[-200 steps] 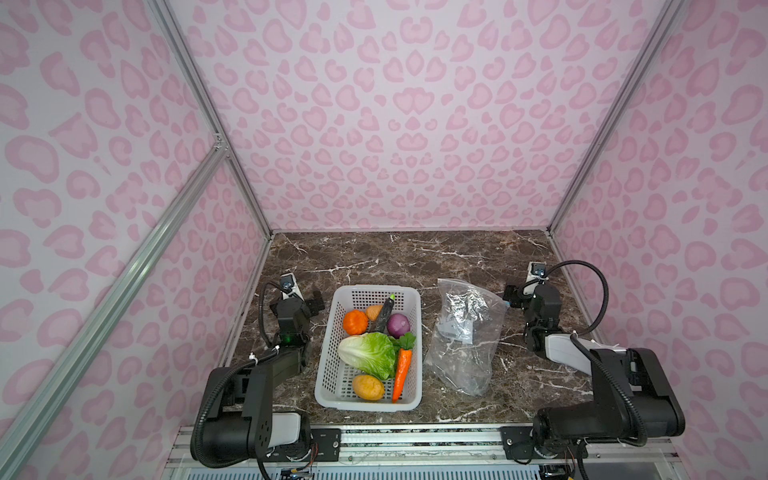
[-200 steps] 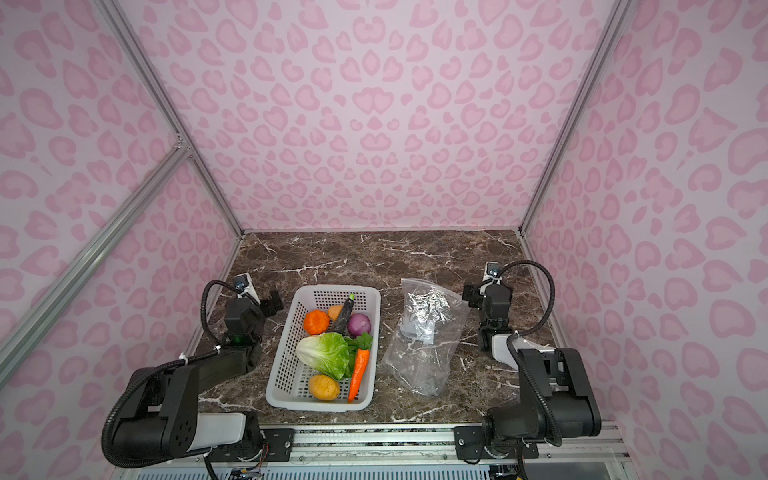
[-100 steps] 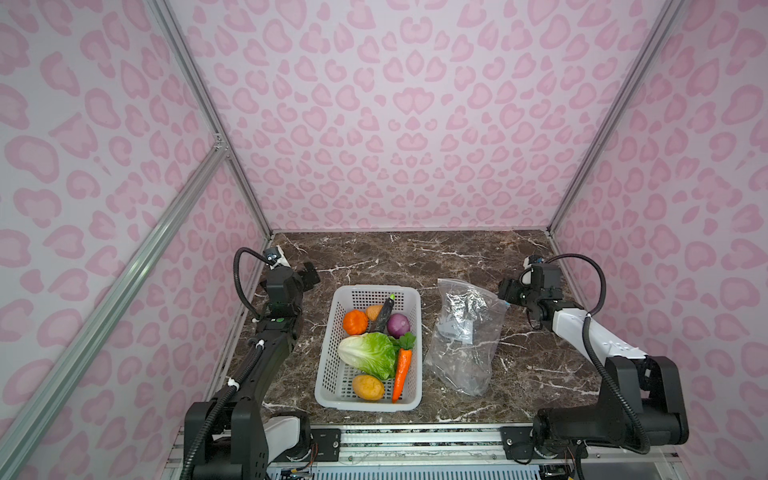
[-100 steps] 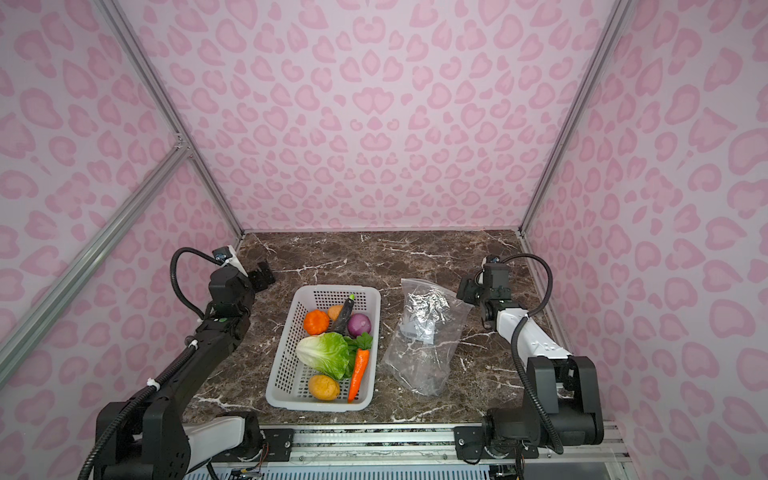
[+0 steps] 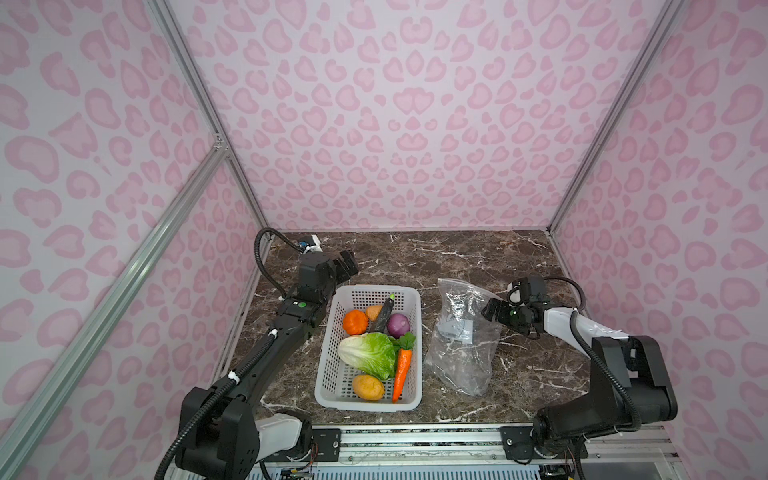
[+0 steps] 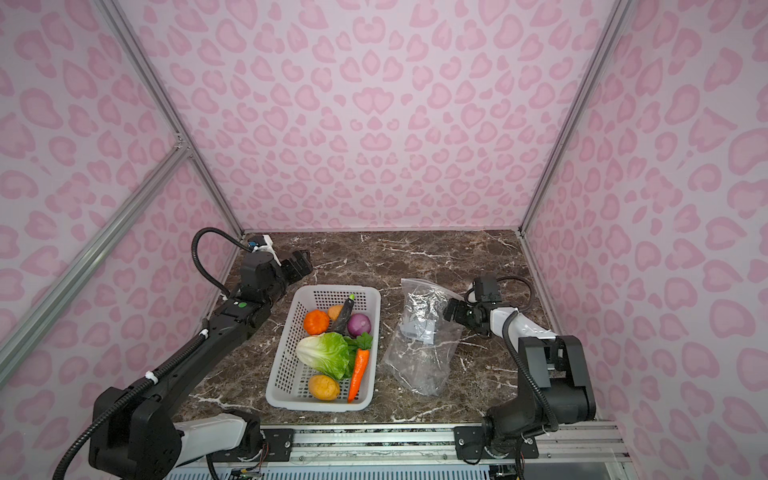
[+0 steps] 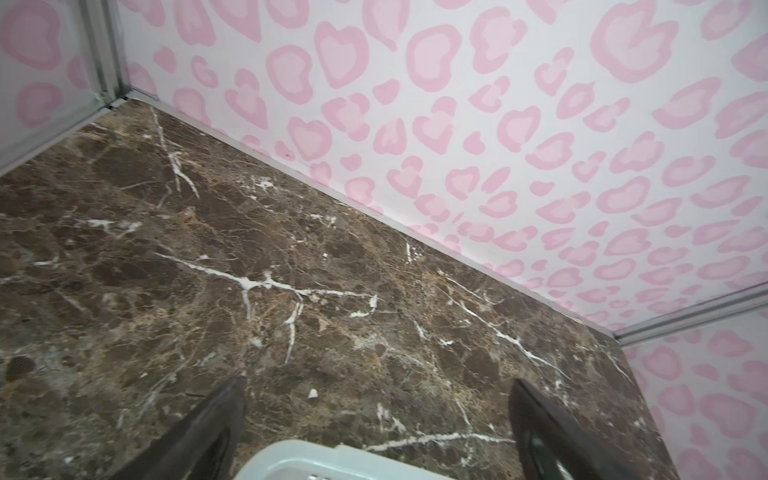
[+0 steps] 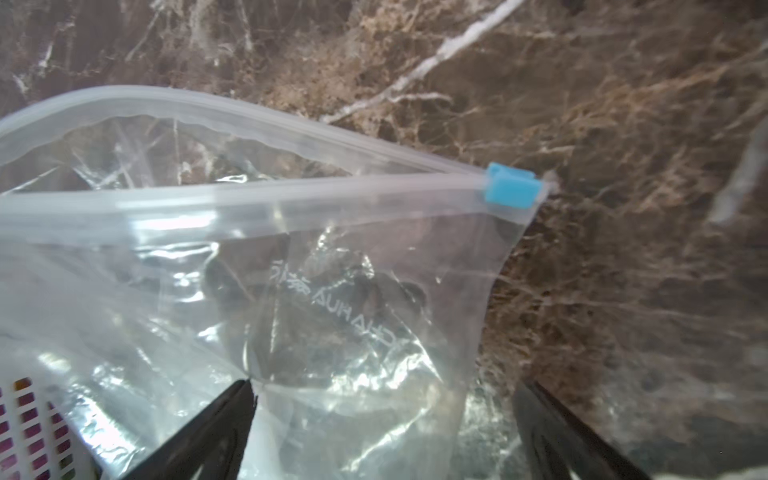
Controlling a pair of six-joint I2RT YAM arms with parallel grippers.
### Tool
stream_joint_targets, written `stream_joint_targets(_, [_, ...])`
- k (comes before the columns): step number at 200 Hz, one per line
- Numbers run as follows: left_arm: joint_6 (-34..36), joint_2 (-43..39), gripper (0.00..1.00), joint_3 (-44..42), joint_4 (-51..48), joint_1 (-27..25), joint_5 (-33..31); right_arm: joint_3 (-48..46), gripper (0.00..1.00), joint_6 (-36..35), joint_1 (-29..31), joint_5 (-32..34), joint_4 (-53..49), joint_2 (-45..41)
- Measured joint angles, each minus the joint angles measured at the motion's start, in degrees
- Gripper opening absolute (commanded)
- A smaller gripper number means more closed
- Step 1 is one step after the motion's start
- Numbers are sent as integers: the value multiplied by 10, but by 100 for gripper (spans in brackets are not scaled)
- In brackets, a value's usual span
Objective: Place the food in the zip-top bag and seal the zipper
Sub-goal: 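Grasp the clear zip-top bag's top edge with the right gripper while the left reaches over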
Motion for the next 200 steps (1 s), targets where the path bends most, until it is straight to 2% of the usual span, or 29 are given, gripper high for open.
stream_joint_targets(11, [-2, 5, 98, 14, -5, -8, 22, 0, 84, -1, 0, 8, 1, 7])
stream_joint_targets(24, [-3, 12, 97, 29, -9, -15, 41, 3, 71, -5, 0, 10, 7, 14])
stream_joint_targets(40, [-3, 20, 97, 45, -19, -26, 62, 8, 44, -9, 0, 7, 13, 24])
stream_joint_targets(58, [-1, 27, 96, 59, -32, -39, 80, 14, 7, -10, 2, -1, 17, 28])
stream_joint_targets(64, [-1, 29, 96, 62, -35, -43, 85, 16, 0, -10, 2, -4, 18, 28])
stream_joint_targets(95, [-17, 42, 92, 92, -58, -64, 114, 34, 0, -11, 5, -11, 16, 6])
stream_joint_targets(128, [-67, 76, 87, 150, -75, -90, 164, 89, 0, -25, 19, -2, 10, -35])
stream_joint_targets(172, [-152, 135, 86, 222, -77, -133, 234, 186, 0, -56, 54, 56, 4, -72])
stream_joint_targets(200, [-216, 176, 86, 261, -76, -153, 277, 195, 0, -81, 79, 106, 35, -104])
